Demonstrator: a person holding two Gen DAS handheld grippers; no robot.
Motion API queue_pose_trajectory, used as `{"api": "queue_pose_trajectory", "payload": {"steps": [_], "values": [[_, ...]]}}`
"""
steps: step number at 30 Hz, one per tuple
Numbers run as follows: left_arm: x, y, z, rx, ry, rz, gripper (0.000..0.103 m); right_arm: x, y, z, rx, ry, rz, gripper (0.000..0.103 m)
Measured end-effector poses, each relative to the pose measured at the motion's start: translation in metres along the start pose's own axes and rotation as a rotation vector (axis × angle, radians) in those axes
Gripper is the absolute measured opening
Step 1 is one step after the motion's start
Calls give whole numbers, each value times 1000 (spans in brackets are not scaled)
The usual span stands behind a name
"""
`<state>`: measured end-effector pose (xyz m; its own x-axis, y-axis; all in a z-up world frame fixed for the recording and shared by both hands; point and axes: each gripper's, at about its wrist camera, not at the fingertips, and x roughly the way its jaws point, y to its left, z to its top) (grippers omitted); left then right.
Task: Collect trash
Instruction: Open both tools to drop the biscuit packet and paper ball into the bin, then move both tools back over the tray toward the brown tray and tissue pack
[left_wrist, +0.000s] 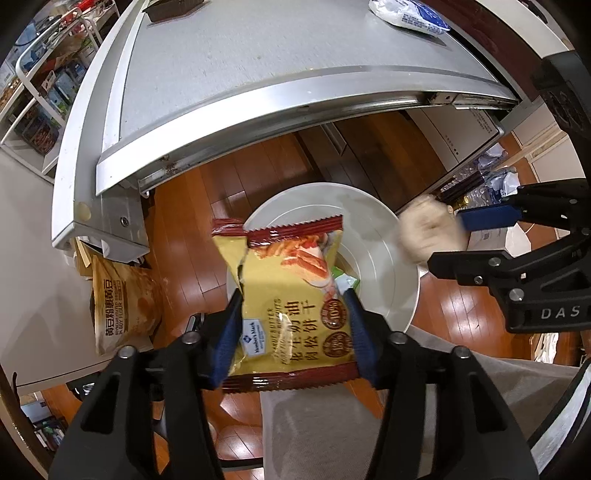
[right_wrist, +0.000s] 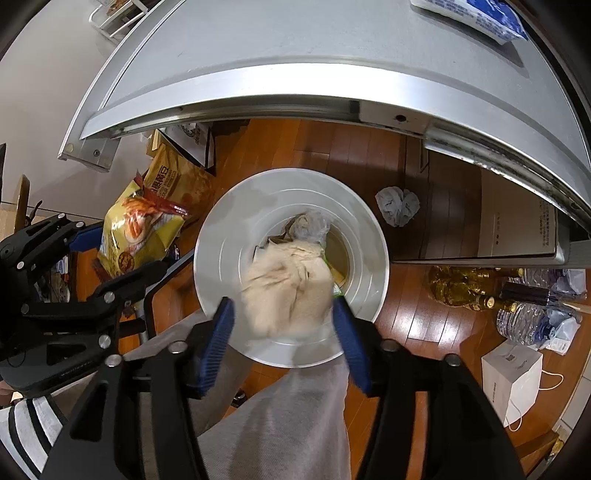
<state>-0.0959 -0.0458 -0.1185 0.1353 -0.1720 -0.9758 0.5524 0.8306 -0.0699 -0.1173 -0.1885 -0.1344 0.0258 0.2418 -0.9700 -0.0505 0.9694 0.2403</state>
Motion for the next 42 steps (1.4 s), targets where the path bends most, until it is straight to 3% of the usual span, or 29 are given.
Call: {"api": "queue_pose_trajectory", "payload": {"steps": [3, 7, 11, 17, 19, 21, 27, 31, 36, 42], "values": [[-2, 0, 0, 2, 1, 6, 69, -5, -1, -1, 2, -9, -2, 69], [-7, 1, -2, 5, -1, 13, 69, -22, 0, -4, -9, -44, -18, 69], [-18, 2, -2, 6, -19, 6, 69, -64, 2, 4, -18, -151, -16, 72], [-45, -3, 5, 38, -90, 1, 69, -122, 3, 40, -31, -330, -73, 85], [-54, -5, 10, 45, -121, -2, 80, -130, 1, 60, -43, -368, -115, 85], [-64, -7, 16, 50, -161, -7, 80, -131, 0, 77, -49, -388, -129, 85], [-86, -6, 31, 58, -239, 12, 80, -100, -30, 133, 30, -339, -121, 85], [-91, 8, 39, 28, -261, 32, 80, -76, -38, 149, 72, -287, -99, 89], [-96, 32, 53, -20, -277, 69, 80, -72, -19, 157, 35, -293, -17, 93], [-102, 67, 98, -31, -322, 154, 81, -104, -13, 154, 52, -388, -56, 93]]}}
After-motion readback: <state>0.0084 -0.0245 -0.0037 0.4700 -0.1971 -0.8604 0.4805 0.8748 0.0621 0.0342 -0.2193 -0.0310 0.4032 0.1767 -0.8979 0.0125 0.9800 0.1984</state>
